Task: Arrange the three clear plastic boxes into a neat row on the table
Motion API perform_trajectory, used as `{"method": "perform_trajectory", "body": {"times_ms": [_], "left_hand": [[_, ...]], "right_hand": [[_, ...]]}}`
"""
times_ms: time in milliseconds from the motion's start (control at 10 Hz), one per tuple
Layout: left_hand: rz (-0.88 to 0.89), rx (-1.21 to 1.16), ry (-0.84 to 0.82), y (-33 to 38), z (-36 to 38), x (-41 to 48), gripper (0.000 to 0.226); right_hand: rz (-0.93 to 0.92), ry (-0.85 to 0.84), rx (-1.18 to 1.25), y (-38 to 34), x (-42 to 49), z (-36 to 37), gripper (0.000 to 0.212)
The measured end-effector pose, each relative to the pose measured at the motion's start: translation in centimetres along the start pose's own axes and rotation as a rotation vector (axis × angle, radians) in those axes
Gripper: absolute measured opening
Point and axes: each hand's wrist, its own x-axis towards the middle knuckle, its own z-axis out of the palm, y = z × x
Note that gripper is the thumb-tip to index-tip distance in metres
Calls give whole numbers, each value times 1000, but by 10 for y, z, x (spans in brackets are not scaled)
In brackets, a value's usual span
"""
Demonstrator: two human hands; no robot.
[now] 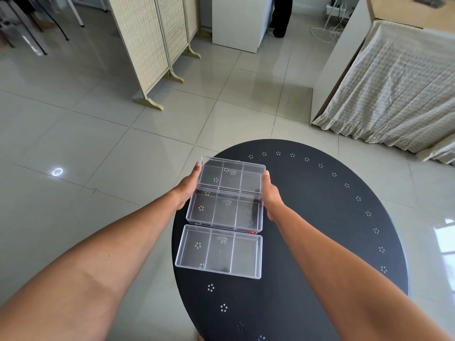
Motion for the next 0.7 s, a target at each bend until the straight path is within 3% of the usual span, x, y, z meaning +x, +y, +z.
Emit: {"method": "perform_trajectory", "body": {"times_ms": [400,600,700], "left_hand": [[29,-10,24,1,-2,0,84],[160,128,320,0,-8,7,61],[221,188,460,3,-9,4,47]], "right_hand": [[-27,-8,17,-1,-7,1,77],[-43,51,53,-1,-14,-6,61],[-121,194,1,-2,-23,-11,44]]}}
